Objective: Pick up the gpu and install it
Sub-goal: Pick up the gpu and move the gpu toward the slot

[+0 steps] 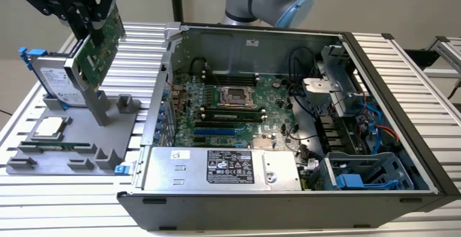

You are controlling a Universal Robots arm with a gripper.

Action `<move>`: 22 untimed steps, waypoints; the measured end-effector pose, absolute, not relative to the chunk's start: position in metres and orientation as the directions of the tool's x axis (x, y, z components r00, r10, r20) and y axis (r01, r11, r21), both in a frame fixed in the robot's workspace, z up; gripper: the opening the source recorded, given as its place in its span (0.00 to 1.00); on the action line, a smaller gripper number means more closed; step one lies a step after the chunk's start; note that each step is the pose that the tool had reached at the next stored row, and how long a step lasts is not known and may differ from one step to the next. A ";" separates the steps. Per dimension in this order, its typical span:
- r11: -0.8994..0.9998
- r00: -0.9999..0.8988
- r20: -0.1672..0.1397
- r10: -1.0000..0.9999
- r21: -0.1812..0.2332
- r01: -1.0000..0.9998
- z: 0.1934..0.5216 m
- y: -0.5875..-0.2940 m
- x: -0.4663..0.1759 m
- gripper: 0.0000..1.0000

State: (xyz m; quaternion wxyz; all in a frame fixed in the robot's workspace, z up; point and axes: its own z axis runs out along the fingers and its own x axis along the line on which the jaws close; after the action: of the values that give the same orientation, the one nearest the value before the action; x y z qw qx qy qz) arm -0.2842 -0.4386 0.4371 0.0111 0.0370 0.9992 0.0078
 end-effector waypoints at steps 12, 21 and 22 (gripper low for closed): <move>0.997 -0.997 -0.022 0.074 0.016 0.074 0.437 -0.439 -0.272 0.00; 0.997 -0.997 -0.022 0.074 0.016 0.074 0.437 -0.439 -0.263 0.00; 0.997 -0.997 -0.022 0.074 0.016 0.074 0.437 -0.439 -0.263 0.00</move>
State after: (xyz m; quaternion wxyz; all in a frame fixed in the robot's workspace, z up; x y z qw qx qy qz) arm -0.2626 -0.4387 0.4371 0.0112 0.0369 0.9992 0.0078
